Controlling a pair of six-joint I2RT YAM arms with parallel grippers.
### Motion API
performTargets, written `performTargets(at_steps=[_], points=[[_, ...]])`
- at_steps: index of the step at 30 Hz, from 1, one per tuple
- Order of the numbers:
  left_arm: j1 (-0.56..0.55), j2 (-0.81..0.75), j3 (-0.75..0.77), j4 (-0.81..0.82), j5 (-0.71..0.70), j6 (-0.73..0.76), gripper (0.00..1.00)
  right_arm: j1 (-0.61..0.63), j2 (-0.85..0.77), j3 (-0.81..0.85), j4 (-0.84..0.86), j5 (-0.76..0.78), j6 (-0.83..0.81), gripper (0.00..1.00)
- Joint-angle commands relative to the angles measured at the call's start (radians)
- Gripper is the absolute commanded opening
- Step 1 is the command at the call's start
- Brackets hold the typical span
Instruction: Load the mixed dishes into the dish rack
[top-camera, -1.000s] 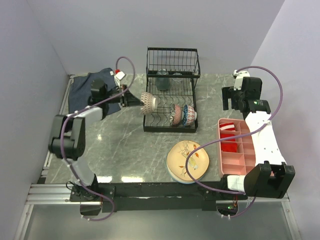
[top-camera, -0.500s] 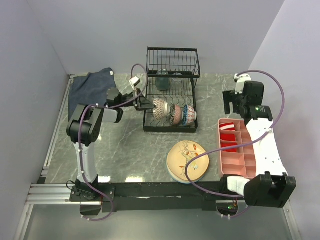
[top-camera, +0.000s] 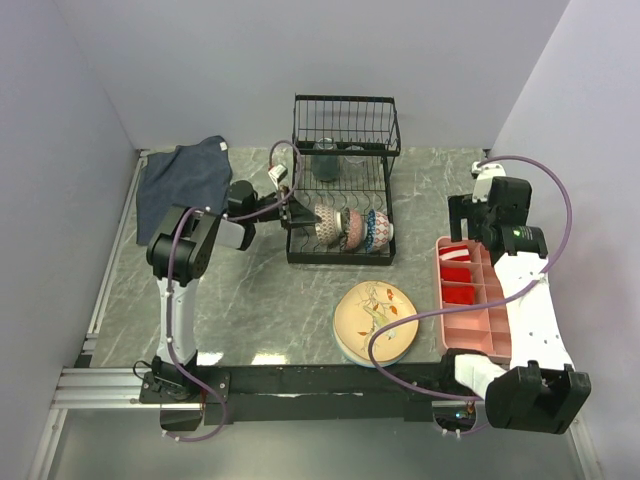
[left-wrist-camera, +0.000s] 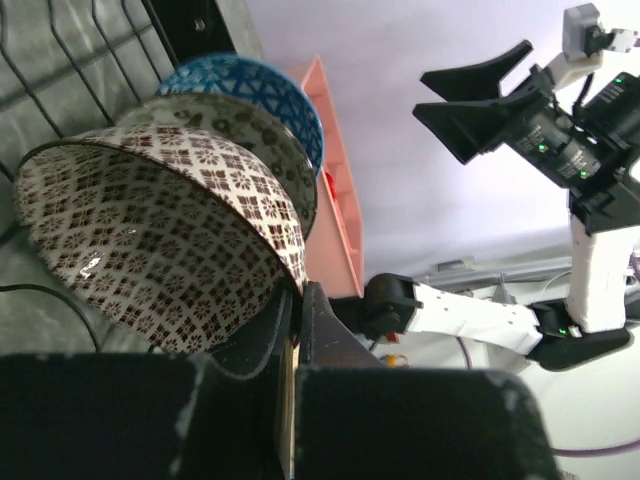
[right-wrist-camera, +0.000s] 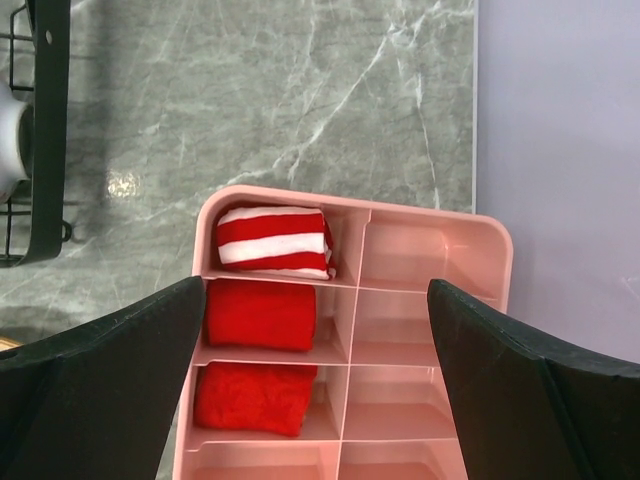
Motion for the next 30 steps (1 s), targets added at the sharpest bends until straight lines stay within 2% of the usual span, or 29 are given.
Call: performTargets(at_steps=[1, 7, 10, 20, 24, 27, 30], points=[[-0.047, 0.034, 0.051, 0.028, -0.026, 0.04, 0.01, -0.013, -0.028, -0.015, 0.006, -0.015, 0.015, 1.0], [-0.058, 0.01, 0.009, -0.064, -0.066, 0.104, 0.01, -0.024, -0.034, -0.029, 0.003, -0.016, 0.015, 1.0], [-0.055, -0.039, -0.005, -0.228, -0.105, 0.218, 0.01, -0.029, -0.039, -0.046, 0.009, -0.023, 0.02, 1.0], [-0.055, -0.069, 0.042, -0.527, -0.155, 0.4, 0.06, -0.029, -0.025, -0.063, 0.045, -0.033, 0.037, 1.0], [-0.055, -0.116, 0.025, -0.558, -0.175, 0.453, 0.14, -0.029, -0.037, -0.075, 0.054, -0.033, 0.041, 1.0], [-0.057, -0.138, 0.033, -0.619, -0.187, 0.503, 0.29, -0.029, -0.051, -0.098, 0.061, -0.059, 0.046, 1.0], [-0.063, -0.159, 0.037, -0.667, -0.196, 0.551, 0.38, -0.029, -0.06, -0.112, 0.065, -0.063, 0.047, 1.0]])
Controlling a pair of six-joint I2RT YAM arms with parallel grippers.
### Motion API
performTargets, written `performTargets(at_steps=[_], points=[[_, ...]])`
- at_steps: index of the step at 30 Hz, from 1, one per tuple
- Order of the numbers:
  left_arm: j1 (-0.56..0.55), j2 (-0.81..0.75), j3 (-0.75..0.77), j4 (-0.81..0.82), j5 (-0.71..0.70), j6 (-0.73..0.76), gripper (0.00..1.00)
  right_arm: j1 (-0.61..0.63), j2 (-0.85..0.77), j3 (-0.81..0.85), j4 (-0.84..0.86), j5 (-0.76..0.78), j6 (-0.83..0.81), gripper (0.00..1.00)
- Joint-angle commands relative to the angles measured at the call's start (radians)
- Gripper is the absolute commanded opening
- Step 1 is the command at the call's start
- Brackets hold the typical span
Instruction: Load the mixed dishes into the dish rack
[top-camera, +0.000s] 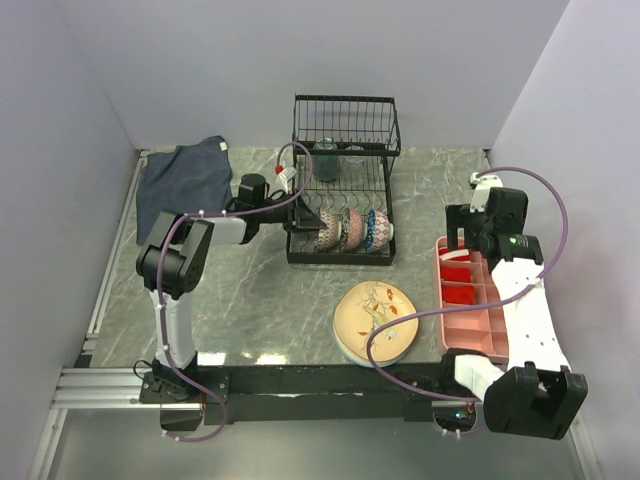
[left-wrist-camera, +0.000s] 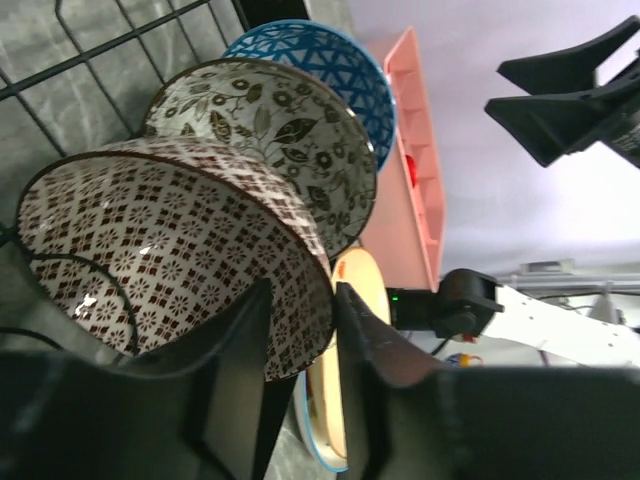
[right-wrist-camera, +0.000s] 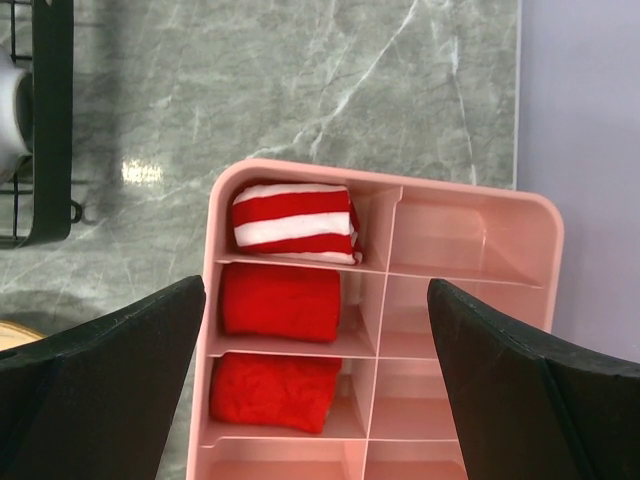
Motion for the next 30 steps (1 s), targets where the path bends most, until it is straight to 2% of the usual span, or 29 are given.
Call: performTargets(at_steps=[1, 8, 12, 14, 18, 19, 20, 24, 27, 30], points=[[-0.011, -0.056, 0.002, -0.133, -0.103, 0.139, 0.39, -0.007, -0.038, -0.016, 0.03, -0.017, 0.013, 1.0], [-0.011, -0.229, -0.045, -0.209, -0.273, 0.253, 0.53, -0.005, -0.066, -0.001, -0.008, -0.08, -0.057, 1.0], [-0.011, -0.294, -0.055, -0.248, -0.304, 0.334, 0.55, -0.004, -0.101, -0.002, -0.049, -0.201, -0.119, 1.0], [-0.004, -0.337, -0.061, -0.323, -0.321, 0.381, 0.55, -0.002, -0.115, -0.007, -0.071, -0.249, -0.163, 1.0], [-0.006, -0.591, -0.151, -0.423, -0.469, 0.574, 0.59, 0.033, -0.124, -0.008, -0.215, -0.392, -0.294, 1.0], [-0.006, -0.631, -0.171, -0.431, -0.468, 0.604, 0.61, 0.048, -0.123, -0.014, -0.233, -0.415, -0.316, 1.0], [-0.012, -0.707, -0.209, -0.445, -0.453, 0.638, 0.69, 0.086, -0.11, -0.016, -0.259, -0.43, -0.339, 1.0], [-0.076, -0.792, -0.246, -0.593, -0.418, 0.84, 0.69, 0.229, -0.075, -0.051, -0.339, -0.416, -0.418, 1.0], [-0.15, -0.786, -0.277, -0.681, -0.408, 0.909, 0.7, 0.282, -0.058, -0.085, -0.314, -0.4, -0.416, 1.0], [-0.214, -0.774, -0.332, -0.696, -0.384, 0.937, 0.71, 0.325, -0.009, -0.094, -0.297, -0.38, -0.4, 1.0]])
